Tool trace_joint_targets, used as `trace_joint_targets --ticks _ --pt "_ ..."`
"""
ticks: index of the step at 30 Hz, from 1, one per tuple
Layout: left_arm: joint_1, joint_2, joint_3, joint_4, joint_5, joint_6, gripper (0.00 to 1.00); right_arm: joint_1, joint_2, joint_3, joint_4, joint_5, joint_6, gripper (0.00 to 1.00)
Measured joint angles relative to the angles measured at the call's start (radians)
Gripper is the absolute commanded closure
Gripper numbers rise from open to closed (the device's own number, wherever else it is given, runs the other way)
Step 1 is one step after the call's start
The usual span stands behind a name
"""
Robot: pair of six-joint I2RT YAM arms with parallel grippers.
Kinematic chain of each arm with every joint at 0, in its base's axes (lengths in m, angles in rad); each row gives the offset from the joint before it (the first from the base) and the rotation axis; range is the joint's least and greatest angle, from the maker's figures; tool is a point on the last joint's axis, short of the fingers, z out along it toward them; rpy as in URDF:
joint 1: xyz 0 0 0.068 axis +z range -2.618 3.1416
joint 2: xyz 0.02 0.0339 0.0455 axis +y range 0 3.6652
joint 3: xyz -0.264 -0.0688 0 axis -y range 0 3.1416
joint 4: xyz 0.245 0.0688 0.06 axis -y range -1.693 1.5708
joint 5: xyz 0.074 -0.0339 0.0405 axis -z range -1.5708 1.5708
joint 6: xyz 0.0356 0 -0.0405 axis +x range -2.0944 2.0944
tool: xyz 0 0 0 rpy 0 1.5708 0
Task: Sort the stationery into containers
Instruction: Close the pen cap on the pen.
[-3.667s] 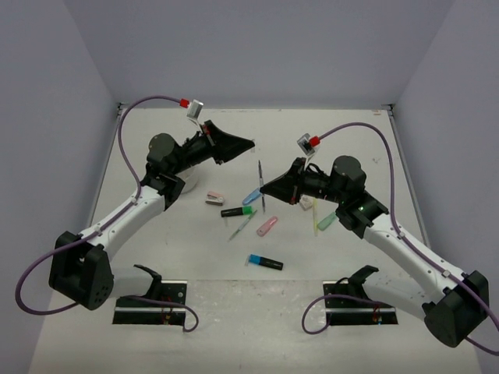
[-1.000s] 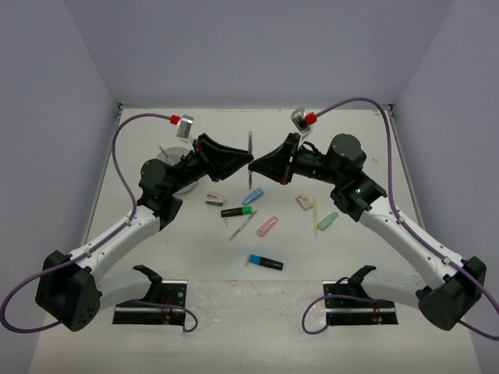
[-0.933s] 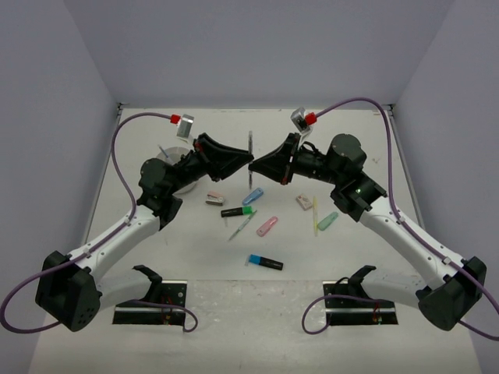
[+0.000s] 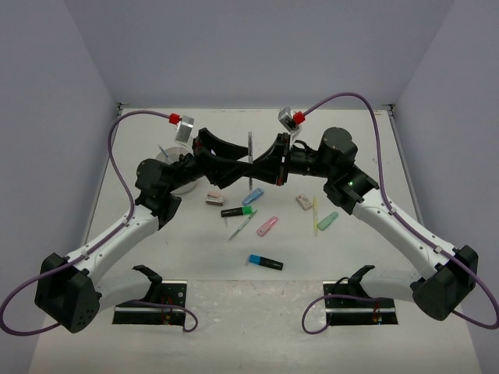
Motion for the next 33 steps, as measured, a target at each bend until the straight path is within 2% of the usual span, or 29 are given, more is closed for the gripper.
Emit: trace_joint_targets --ticks 8,10,13,17,21,25,30,33 --pt "-0.001 -0.092 0.140 -0.244 -0.058 0.208 0.00 0.000 0.000 0.000 -0.026 -0.031 -0.034 1.00" --pt "-0.001 -0.101 0.178 -0.266 -0.060 0.239 0.04 0.000 0.000 0.000 -0.031 -0.047 -0.044 1.00" --pt "-0.001 -0.096 0.213 -0.286 -0.052 0.265 0.25 0.002 0.000 0.005 -0.057 -0.060 -0.062 1.00" --pt "-0.001 -0.067 0.229 -0.326 -0.033 0.286 0.44 0.003 0.000 0.008 -0.085 -0.075 -0.083 1.00" --pt "-0.001 -0.025 0.245 -0.365 -0.013 0.295 0.60 0.010 0.000 0.015 -0.099 -0.078 -0.097 1.00" --pt "-0.001 -0.007 0.247 -0.378 0.007 0.297 0.68 0.014 0.000 0.025 -0.111 -0.077 -0.106 1.00" --pt "-0.001 -0.005 0.249 -0.373 0.035 0.289 0.94 0.014 0.000 0.026 -0.126 -0.074 -0.115 1.00" --pt "-0.002 -0.005 0.249 -0.365 0.050 0.272 1.00 0.014 0.000 0.026 -0.132 -0.069 -0.133 1.00"
